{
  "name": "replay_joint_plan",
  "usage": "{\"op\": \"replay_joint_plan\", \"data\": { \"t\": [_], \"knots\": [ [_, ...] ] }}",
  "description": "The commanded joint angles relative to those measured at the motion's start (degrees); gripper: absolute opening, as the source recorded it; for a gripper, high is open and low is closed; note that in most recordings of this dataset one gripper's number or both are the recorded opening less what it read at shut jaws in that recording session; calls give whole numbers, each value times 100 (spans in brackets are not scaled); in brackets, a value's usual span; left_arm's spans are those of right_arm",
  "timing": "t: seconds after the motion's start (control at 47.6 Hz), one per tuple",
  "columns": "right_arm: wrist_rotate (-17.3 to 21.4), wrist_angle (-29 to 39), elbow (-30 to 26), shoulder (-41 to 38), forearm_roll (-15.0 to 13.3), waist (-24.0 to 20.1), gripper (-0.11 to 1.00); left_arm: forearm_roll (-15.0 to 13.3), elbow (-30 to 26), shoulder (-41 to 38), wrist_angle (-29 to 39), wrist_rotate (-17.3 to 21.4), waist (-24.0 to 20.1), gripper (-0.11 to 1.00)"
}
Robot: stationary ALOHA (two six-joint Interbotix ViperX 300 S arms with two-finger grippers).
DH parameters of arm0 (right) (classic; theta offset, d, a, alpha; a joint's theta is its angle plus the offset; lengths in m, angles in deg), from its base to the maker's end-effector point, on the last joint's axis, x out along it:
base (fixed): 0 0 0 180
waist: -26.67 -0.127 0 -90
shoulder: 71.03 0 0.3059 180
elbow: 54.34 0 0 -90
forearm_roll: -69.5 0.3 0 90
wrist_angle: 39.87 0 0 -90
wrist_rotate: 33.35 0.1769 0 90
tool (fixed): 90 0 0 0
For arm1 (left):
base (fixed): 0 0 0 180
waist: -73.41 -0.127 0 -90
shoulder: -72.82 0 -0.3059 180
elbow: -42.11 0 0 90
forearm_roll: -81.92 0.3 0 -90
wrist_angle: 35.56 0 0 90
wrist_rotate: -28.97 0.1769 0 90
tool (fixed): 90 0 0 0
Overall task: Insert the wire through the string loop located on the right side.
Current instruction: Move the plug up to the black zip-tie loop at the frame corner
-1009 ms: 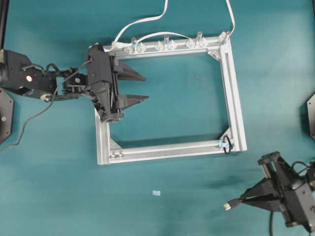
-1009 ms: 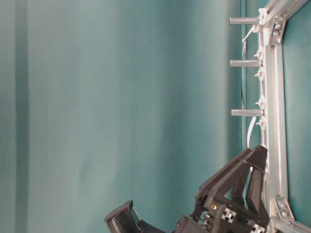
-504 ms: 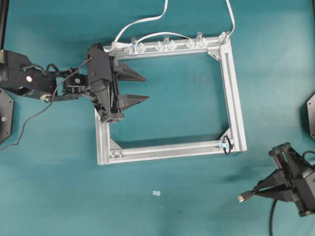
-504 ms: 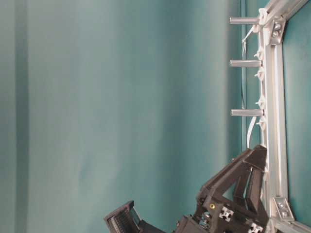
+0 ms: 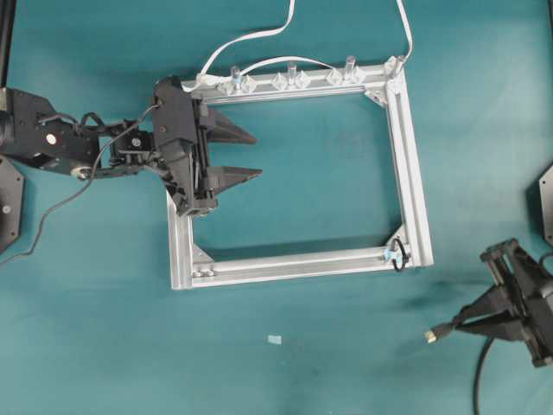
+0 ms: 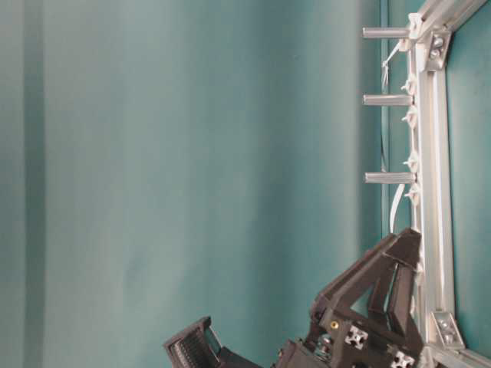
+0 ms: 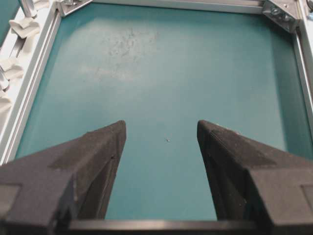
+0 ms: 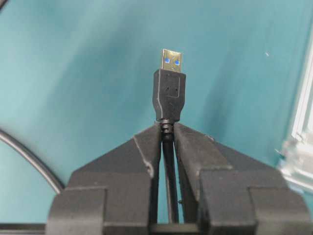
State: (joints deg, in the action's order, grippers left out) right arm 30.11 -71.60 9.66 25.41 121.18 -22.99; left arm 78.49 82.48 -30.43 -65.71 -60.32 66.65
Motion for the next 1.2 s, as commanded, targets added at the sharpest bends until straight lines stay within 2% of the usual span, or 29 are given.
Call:
{"op": "replay_joint_plan", "data": {
  "t": [0.0,0.21,0.714,1.177],
  "knots": [
    [0,-185,44,79,0,9,11,-9,-105,97,-18,-35,18,62],
    [0,-677,229,185,0,193,11,-9,-114,105,-18,-35,18,62],
    [0,-545,387,185,97,888,11,0,-167,97,-18,-44,18,62],
    [-44,-536,483,457,97,1274,11,-9,-176,97,-18,-44,35,62]
  ]
}}
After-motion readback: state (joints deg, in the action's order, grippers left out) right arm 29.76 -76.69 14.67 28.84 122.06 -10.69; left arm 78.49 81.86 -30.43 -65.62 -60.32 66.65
